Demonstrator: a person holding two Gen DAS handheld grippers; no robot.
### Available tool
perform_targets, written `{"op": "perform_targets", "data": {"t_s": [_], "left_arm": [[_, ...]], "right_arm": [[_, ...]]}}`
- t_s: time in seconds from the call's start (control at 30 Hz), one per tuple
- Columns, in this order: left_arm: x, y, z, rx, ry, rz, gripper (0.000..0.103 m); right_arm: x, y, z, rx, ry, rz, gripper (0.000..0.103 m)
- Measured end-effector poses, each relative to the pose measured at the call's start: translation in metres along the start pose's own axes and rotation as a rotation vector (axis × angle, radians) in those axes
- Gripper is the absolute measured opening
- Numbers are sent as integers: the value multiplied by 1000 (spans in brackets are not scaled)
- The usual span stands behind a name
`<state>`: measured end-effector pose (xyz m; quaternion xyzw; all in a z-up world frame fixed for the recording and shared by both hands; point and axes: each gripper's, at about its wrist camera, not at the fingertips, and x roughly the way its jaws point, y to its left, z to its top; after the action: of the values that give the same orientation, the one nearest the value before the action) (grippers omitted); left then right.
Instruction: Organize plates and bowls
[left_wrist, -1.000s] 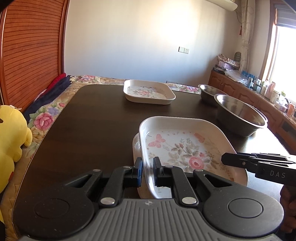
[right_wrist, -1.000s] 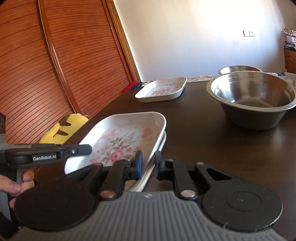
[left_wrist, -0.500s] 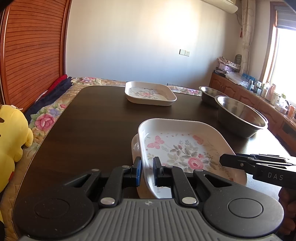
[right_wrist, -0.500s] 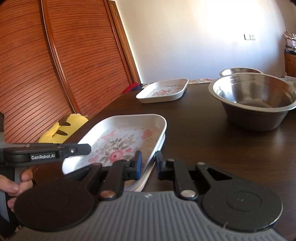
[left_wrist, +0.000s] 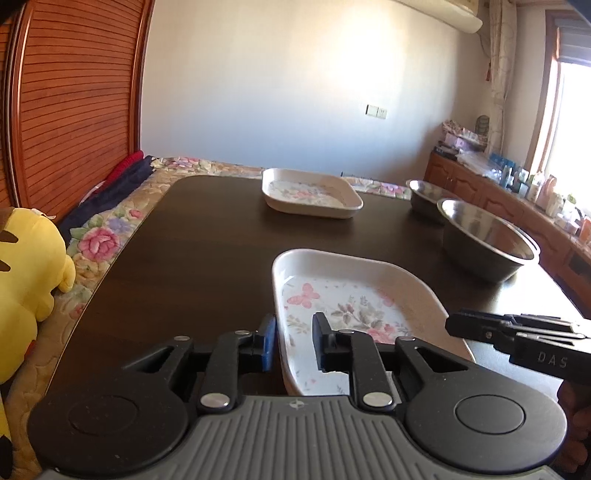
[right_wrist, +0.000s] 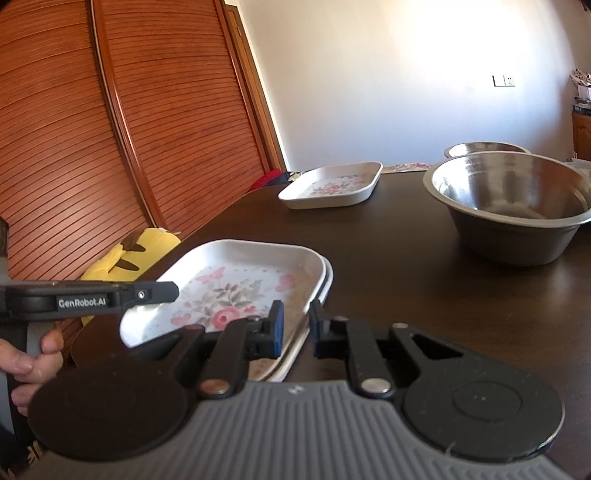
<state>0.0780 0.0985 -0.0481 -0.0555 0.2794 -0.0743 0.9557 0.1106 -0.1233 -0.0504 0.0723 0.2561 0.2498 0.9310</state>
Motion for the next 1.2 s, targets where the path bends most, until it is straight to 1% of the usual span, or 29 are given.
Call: {"op": "perform_targets", "data": {"t_s": [0.13, 0.33, 0.37, 0.4, 0.43, 0.47, 0.6, 0.67, 0.87, 0.9, 0.93, 0.97, 1.0, 1.03, 1.13, 1.2], "left_arm": [[-2, 1, 2, 6, -8, 3, 27], [-2, -1, 6, 32, -14, 16, 48], [-3, -2, 6, 37, -15, 19, 55], [-2, -2, 7, 41, -15, 24, 64], [-2, -2, 8, 45, -16, 30, 69], [-2, -3, 8, 50, -18, 36, 76], [-1, -3, 10, 66, -19, 46, 94], [-1, -3, 12, 71, -22, 54, 98], [1, -3, 21, 103, -31, 54, 98], [2, -3, 23, 108, -31, 52, 98], [3, -3, 25, 113, -33, 50, 98], [4, -3, 28, 118, -36, 51, 98], [6, -3, 31, 123, -37, 53, 98], [7, -2, 33, 128, -37, 55, 98], [11, -1, 40, 136, -38, 57, 98], [15, 2, 46, 140, -37, 51, 98]], "right_arm": [[-1, 1, 0, -4, -4, -2, 16], [-5, 3, 0, -6, -12, 1, 16], [-6, 4, 1, -10, -14, -1, 16], [-7, 4, 1, -13, -15, -3, 17], [-7, 5, 2, -15, -17, -5, 17], [-8, 4, 2, -16, -20, -4, 17], [-9, 4, 5, -18, -27, -3, 17], [-8, 4, 6, -18, -28, -1, 17], [-7, 2, 11, -29, -22, -4, 17], [-6, 2, 14, -33, -21, -7, 19], [-6, 1, 17, -37, -20, -13, 22], [-5, 1, 21, -41, -19, -20, 35], [-5, 0, 25, -46, -23, -27, 45], [-5, -1, 29, -53, -29, -34, 48], [-3, -2, 44, -80, -32, -49, 48], [0, -4, 56, -97, -30, -54, 51]]}}
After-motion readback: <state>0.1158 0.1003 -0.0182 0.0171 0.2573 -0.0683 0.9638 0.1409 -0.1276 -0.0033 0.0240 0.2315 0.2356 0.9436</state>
